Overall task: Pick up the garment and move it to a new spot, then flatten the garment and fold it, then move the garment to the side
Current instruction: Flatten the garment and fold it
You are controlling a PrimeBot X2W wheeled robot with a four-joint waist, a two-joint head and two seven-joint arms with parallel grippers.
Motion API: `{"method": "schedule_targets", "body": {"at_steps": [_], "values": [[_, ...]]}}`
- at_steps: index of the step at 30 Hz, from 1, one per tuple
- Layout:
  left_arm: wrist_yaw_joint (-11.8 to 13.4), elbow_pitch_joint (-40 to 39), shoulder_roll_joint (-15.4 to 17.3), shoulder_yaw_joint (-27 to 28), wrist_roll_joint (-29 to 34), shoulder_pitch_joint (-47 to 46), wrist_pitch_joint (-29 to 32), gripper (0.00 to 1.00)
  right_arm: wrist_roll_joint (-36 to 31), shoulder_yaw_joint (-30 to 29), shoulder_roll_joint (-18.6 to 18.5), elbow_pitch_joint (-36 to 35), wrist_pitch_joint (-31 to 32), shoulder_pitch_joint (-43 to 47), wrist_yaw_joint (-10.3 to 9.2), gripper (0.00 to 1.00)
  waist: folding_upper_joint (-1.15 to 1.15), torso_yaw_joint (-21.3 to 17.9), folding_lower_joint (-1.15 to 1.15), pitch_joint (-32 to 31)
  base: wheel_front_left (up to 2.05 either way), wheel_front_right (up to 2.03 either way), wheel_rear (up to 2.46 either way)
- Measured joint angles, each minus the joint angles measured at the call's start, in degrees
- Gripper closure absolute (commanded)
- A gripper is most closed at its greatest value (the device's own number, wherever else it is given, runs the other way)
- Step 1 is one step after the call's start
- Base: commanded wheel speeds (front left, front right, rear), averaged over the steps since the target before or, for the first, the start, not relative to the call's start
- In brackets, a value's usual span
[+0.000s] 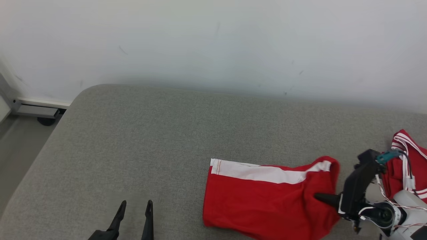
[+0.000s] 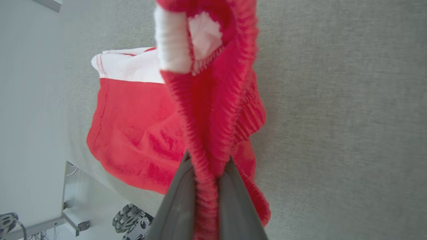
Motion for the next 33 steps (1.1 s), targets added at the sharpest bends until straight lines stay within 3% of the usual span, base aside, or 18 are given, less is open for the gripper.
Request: {"method": "schedule_targets", "body": {"at_steps": [3, 10, 22, 33], "values": [[0.0, 0.2, -0.5, -0.3, 0.0, 0.1, 0.2, 0.00, 3.9, -0.8, 1.5, -2.8, 2.6, 0.0, 1.11, 1.00, 0.00, -0.3, 0.00, 0.0, 0.00, 0.00, 0.00], [-0.1, 1.4, -0.9, -1.7, 0.0, 0.0, 0.6, 0.00, 9.2, -2.3, 4.2, -7.0, 6.3, 0.2, 0.98, 1.00, 0.00, 0.3, 0.00, -0.3, 0.00, 0.00, 0.00], [-0.1, 2.9, -2.2, -4.0, -0.5, -1.1, 1.0, 0.00, 11.8, -4.1, 9.0, -7.3, 6.5, -0.5, -5.65, 1.00, 0.00, 3.8, 0.00, -0.2, 0.00, 0.00, 0.00], [-0.6, 4.8, -2.6, -6.5, -0.9, -3.4, 1.3, 0.00, 10.0, -2.1, 11.4, -2.3, 5.9, -3.0, -7.00, 1.00, 0.00, 8.5, 0.00, 0.4, 0.00, 0.00, 0.00]]}}
